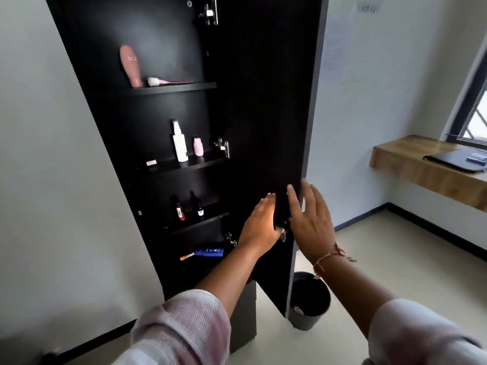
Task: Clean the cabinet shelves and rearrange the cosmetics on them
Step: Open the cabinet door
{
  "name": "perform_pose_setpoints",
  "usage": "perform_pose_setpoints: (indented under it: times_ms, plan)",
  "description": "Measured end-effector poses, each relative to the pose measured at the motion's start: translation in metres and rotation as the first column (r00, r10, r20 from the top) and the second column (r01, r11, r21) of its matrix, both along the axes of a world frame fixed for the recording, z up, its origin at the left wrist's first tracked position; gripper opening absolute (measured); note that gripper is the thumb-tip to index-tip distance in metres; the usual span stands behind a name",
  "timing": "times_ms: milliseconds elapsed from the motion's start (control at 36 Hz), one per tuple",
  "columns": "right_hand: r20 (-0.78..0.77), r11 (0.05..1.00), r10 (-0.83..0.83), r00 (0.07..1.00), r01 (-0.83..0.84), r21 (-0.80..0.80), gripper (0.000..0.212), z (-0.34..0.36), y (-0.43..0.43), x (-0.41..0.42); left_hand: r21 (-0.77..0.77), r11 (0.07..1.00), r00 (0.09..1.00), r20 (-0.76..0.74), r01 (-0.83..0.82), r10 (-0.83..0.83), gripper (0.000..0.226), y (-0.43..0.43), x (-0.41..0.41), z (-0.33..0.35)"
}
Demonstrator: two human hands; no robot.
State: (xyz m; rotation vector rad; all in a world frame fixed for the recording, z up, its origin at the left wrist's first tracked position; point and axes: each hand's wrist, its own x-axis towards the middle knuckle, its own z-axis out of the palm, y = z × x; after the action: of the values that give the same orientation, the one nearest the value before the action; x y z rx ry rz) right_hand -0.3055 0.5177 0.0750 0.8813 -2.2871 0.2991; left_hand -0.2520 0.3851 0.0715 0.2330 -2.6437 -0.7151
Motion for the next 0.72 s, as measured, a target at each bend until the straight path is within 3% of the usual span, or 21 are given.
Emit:
perform_pose_setpoints:
  times_ms: [111, 278, 444, 556, 722]
  plan:
    - [-0.161, 0.961, 0.056, 0.985, -0.009, 0.276, 0.059, 0.016, -0.004, 0.000, -0.146, 0.989, 1.000, 0.017, -0.011, 0.014, 0.097, 0.001, -0.006, 0.003]
    - [-0.193, 0.866, -0.017, 0.981, 0.111, 0.488, 0.064, 0.026, -0.005, 0.000, -0.247, 0.968, 0.993, 0.102, -0.035, 0.062, 0.102, -0.003, -0.005, 0.002]
    - [-0.169, 0.852, -0.032, 0.985, 0.115, 0.511, 0.069, 0.023, -0.020, 0.005, -0.350, 0.930, 0.985, 0.081, -0.115, 0.152, 0.101, -0.023, 0.005, 0.001]
    - [-0.083, 0.901, 0.021, 0.996, 0.017, 0.434, 0.061, 0.023, -0.036, 0.009, -0.410, 0.889, 0.972, 0.019, -0.205, 0.233, 0.096, -0.044, 0.017, -0.004]
    - [0.045, 0.947, 0.067, 0.997, -0.078, 0.310, 0.076, 0.033, -0.063, 0.020, -0.436, 0.839, 0.937, -0.032, -0.325, 0.347, 0.090, -0.076, 0.045, 0.001]
